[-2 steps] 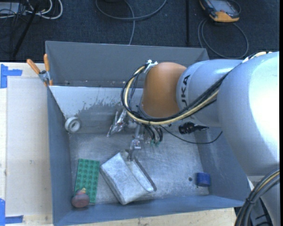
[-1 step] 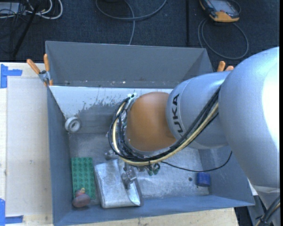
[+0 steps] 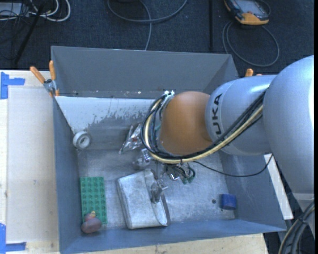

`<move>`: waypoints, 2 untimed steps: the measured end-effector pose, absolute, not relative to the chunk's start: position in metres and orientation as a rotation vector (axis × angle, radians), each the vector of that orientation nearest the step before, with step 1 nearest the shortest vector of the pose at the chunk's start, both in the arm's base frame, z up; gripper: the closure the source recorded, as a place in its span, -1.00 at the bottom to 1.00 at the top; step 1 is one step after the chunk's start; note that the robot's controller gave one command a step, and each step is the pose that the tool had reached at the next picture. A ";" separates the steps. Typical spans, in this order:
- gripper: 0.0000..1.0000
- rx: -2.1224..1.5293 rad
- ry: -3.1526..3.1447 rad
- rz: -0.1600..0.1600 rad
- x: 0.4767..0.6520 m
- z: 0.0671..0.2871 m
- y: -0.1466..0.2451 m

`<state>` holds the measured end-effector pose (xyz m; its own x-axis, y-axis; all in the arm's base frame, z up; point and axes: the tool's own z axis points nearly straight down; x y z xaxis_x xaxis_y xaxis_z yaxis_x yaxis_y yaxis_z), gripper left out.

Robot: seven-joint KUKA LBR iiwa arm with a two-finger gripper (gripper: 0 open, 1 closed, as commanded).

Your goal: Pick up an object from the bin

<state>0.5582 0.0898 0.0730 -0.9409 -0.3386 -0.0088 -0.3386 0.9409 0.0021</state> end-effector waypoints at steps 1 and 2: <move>1.00 -0.536 3.066 0.005 0.562 0.077 0.092; 1.00 -0.442 3.102 0.000 0.582 0.256 0.087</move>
Offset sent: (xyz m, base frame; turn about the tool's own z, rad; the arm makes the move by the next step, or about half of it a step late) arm 0.0000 0.0000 0.0000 0.0000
